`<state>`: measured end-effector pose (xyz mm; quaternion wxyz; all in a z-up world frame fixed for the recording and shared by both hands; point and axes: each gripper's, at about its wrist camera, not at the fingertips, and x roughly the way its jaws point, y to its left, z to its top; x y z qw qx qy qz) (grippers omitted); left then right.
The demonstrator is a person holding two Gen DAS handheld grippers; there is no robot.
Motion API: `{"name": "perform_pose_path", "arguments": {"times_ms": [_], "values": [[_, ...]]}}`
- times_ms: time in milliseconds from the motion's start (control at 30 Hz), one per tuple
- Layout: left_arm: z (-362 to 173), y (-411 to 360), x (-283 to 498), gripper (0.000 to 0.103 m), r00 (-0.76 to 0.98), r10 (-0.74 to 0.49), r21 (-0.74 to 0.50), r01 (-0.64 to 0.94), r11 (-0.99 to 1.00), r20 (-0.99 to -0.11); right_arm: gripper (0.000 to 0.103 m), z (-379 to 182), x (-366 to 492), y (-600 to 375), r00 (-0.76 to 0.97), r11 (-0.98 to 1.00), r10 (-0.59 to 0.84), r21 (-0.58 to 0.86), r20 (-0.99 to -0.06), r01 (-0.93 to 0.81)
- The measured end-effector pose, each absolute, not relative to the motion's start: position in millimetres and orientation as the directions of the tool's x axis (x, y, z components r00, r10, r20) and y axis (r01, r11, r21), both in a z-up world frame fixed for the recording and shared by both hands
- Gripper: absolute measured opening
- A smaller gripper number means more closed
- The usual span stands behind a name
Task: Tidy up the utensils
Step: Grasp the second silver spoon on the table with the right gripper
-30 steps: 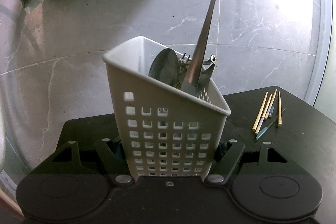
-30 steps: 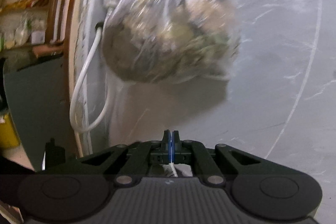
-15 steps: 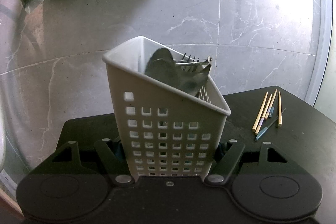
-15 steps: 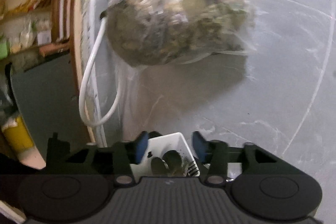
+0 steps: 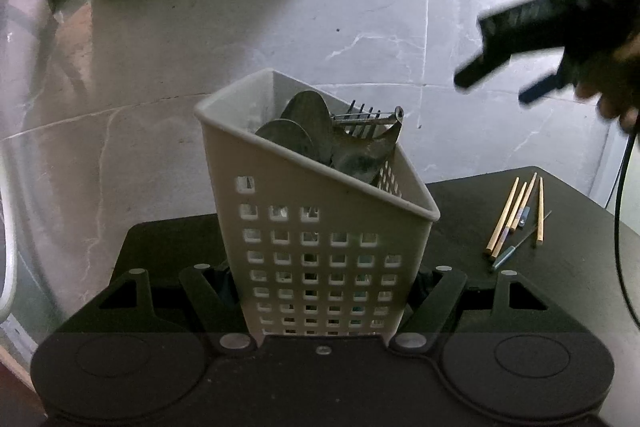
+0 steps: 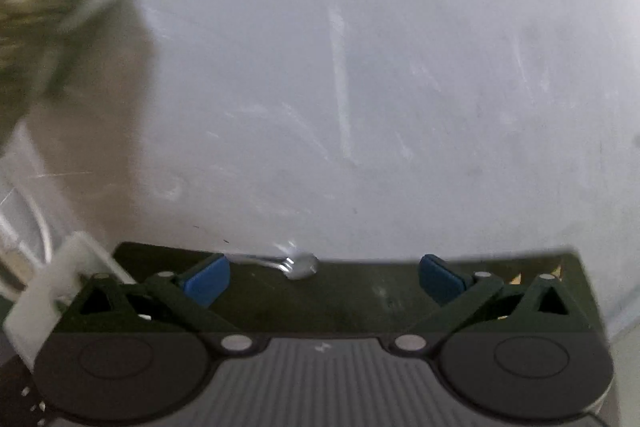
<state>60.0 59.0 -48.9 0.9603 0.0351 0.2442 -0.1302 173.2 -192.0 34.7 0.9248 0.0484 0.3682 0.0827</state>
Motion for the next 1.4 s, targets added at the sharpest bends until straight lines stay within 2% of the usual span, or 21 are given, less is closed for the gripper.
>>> {"name": "perform_pose_path", "arguments": {"times_ms": [100,333,600,867,1033,1133,1200,1333,1400], "values": [[-48,57,61,0.076,0.846,-0.224,0.008,0.26,0.965,-0.484,0.103,8,189,-200,0.691,0.987,0.149,0.146,-0.708,-0.063],[-46,52,64,0.076,0.848,-0.197,0.009,0.232,0.973,-0.492,0.103,-42,219,-207,0.641,0.983,0.162,0.179,-0.751,-0.039],[-45,45,65,0.076,0.85,-0.168,0.009,0.199,0.98,-0.5,0.102,-78,249,-208,0.699,0.946,0.27,0.316,-0.663,-0.065],[-43,41,65,0.076,0.851,-0.151,0.009,0.18,0.984,-0.503,0.093,-97,270,-193,0.696,0.91,0.366,0.393,-0.617,-0.131],[-43,42,65,0.076,0.851,-0.151,0.008,0.179,0.984,-0.504,0.079,-102,272,-183,0.692,0.912,0.376,0.377,-0.617,-0.16],[-43,42,66,0.076,0.85,-0.15,0.009,0.179,0.984,-0.505,0.065,-104,271,-183,0.697,0.907,0.384,0.388,-0.605,-0.163],[-43,42,66,0.076,0.849,-0.151,0.006,0.178,0.984,-0.507,0.049,-105,268,-181,0.693,0.904,0.392,0.395,-0.605,-0.167],[-43,43,66,0.076,0.849,-0.151,0.006,0.178,0.984,-0.506,0.03,-109,261,-181,0.689,0.892,0.407,0.423,-0.599,-0.159],[-43,43,66,0.076,0.849,-0.151,0.005,0.178,0.984,-0.506,0.01,-111,254,-179,0.687,0.892,0.404,0.428,-0.605,-0.147]]}}
